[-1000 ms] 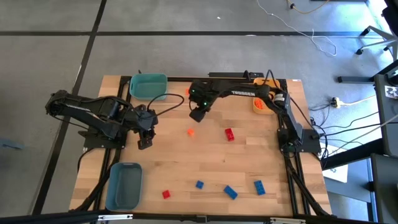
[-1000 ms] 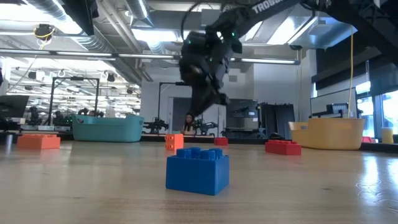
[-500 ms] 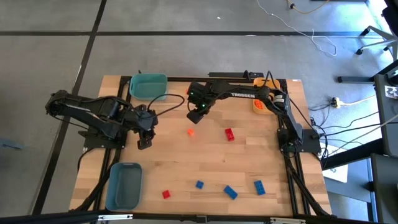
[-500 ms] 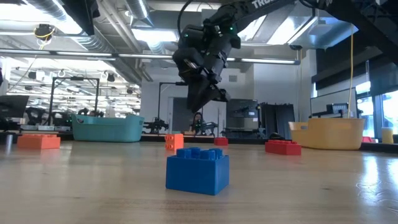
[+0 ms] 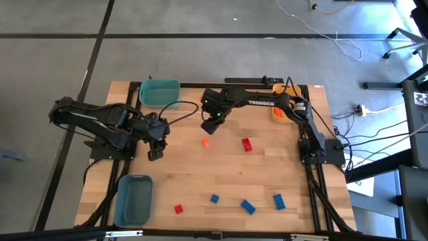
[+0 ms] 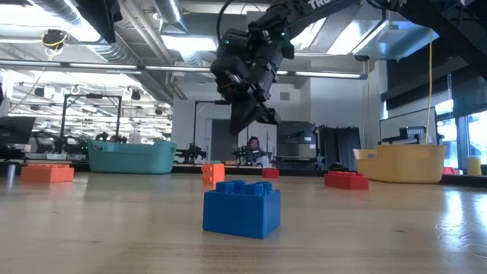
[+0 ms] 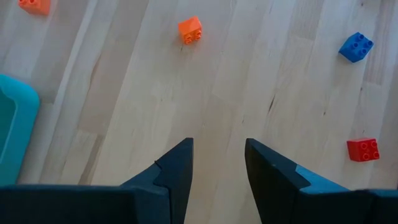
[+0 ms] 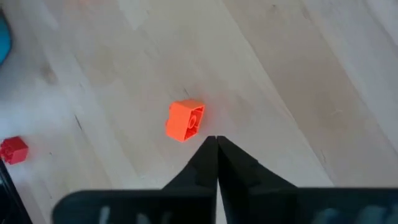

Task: Sort & place blocks by color
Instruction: Put the orange game piece into the yellow bin

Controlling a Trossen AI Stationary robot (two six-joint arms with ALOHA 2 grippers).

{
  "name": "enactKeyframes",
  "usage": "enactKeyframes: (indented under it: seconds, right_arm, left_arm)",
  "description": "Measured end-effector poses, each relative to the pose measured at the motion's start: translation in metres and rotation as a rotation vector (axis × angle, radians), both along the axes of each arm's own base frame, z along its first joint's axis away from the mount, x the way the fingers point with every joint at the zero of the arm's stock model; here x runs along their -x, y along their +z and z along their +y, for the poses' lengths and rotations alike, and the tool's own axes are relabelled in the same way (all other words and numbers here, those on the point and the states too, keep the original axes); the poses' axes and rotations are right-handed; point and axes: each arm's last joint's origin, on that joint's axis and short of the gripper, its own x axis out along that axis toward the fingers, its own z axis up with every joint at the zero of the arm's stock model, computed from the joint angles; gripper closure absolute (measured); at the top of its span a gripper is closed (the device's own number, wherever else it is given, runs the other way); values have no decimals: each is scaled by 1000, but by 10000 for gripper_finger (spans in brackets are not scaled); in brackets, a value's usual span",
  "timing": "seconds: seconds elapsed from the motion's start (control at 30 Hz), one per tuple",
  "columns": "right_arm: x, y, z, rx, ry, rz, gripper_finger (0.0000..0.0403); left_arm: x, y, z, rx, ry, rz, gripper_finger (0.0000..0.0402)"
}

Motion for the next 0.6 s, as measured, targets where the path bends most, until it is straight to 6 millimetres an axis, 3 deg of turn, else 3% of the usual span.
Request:
enactKeyframes:
  seconds: [0.37, 0.6]
  right_arm:
    - [-1, 0, -1, 50, -81, 20, 267]
    - [-4, 0, 13, -12, -121, 30, 240]
  left_arm:
    - [0, 0, 0, 0, 0, 0, 263]
    - [0, 0, 0, 0, 0, 0, 263]
